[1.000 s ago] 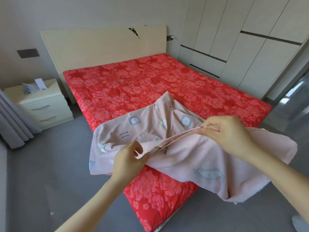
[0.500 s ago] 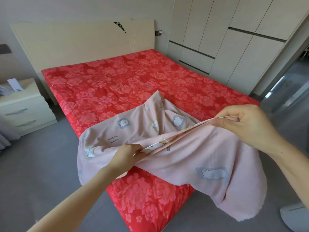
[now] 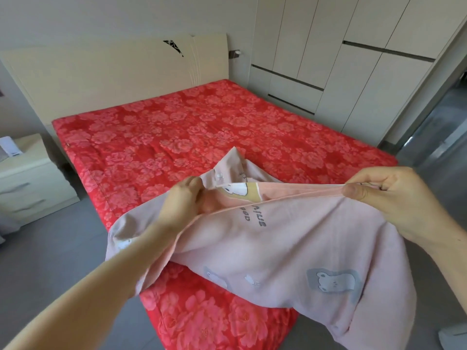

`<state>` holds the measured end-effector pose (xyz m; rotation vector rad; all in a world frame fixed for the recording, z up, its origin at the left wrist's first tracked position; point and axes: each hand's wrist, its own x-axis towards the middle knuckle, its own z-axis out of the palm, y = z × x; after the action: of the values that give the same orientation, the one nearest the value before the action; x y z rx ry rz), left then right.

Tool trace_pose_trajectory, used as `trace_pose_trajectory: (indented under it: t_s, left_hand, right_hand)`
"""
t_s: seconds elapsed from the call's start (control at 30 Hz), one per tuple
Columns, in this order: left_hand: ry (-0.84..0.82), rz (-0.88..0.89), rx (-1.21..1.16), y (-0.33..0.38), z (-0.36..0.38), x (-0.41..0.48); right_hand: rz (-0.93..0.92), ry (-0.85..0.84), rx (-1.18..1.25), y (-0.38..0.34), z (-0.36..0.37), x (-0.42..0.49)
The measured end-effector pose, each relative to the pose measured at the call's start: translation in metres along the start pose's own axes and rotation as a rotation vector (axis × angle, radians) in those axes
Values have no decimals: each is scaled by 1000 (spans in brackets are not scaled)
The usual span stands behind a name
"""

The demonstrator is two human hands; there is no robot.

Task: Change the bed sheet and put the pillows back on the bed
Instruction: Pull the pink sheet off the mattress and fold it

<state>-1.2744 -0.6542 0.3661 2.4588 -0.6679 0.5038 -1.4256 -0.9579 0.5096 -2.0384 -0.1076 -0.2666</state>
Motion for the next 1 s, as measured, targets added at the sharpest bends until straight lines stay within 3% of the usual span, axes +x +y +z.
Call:
trace_pose_trajectory:
  t_s: [0.2, 0.37, 0.47, 0.57, 0.7, 0.8, 0.9, 1.0]
  left_hand:
    - [-112, 126, -239, -10, 65, -12]
    - [-25, 900, -75, -43, 78, -2]
    - [-27, 1087, -82, -60, 85, 10]
    - [-69, 1008, -119, -67, 96, 18]
    - [-275, 808, -273, -52, 103, -1]
    - [-414, 708, -235, -35, 104, -11]
    - [-436, 604, -213, -28, 109, -14]
    - [-470, 544, -357, -35, 105, -13]
  right_hand:
    - [100, 97, -32, 6, 1, 10]
    - [221, 319, -50, 2, 6, 16]
    - [282, 425, -83, -6, 20, 25]
    - [325, 499, -124, -11, 38, 31]
    - [352, 625, -104, -25, 66, 25]
    - [340, 675, -151, -38, 83, 16]
    - [354, 694, -180, -51, 95, 9]
    - [362, 731, -206, -61, 98, 2]
